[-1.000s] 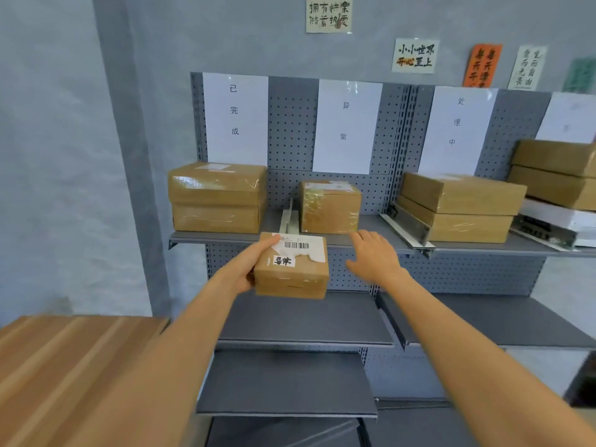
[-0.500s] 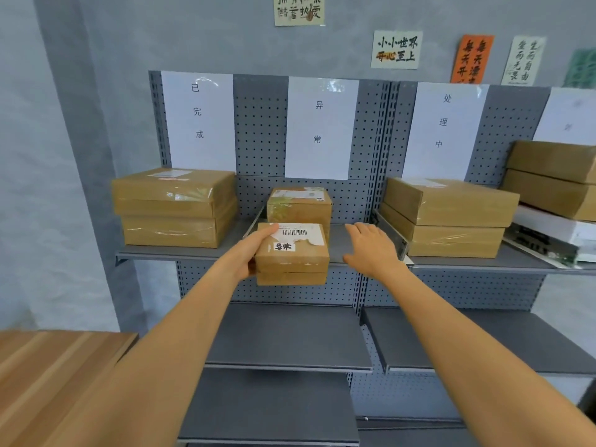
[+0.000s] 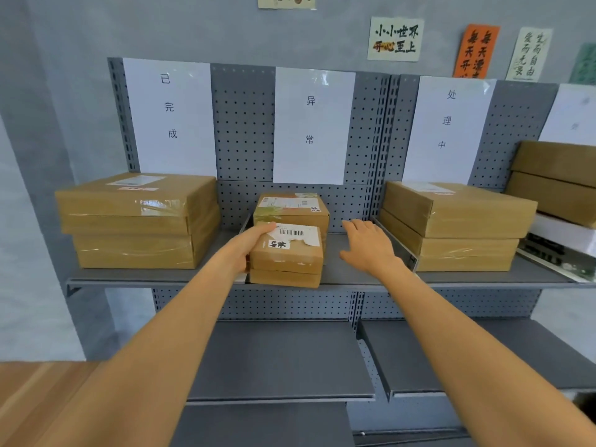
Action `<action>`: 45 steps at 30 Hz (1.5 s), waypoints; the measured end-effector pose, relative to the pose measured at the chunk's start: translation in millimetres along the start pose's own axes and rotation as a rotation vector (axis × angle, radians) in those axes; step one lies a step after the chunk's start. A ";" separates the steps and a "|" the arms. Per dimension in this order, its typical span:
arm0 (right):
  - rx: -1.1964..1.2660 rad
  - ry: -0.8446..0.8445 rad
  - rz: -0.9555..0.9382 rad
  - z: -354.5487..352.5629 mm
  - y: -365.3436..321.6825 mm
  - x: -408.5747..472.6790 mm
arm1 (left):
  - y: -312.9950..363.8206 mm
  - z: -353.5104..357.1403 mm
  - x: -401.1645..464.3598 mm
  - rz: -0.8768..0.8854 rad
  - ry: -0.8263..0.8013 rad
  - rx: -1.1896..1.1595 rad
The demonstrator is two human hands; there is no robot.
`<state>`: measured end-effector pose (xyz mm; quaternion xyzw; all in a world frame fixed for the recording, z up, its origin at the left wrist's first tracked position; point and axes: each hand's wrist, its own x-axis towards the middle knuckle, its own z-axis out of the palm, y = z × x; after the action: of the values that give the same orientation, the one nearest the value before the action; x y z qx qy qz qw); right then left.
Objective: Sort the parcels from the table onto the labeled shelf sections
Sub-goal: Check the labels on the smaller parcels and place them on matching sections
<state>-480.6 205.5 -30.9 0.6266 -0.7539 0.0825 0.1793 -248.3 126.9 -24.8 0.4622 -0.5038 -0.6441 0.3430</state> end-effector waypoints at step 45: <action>-0.020 -0.072 0.007 38.3 -3.8 32.6 | -10.7 19.1 55.6 -0.023 0.258 0.051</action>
<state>-488.2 161.5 -54.3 0.6248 -0.7628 0.0527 0.1580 -284.7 85.5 -47.8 0.5556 -0.4664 -0.5701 0.3856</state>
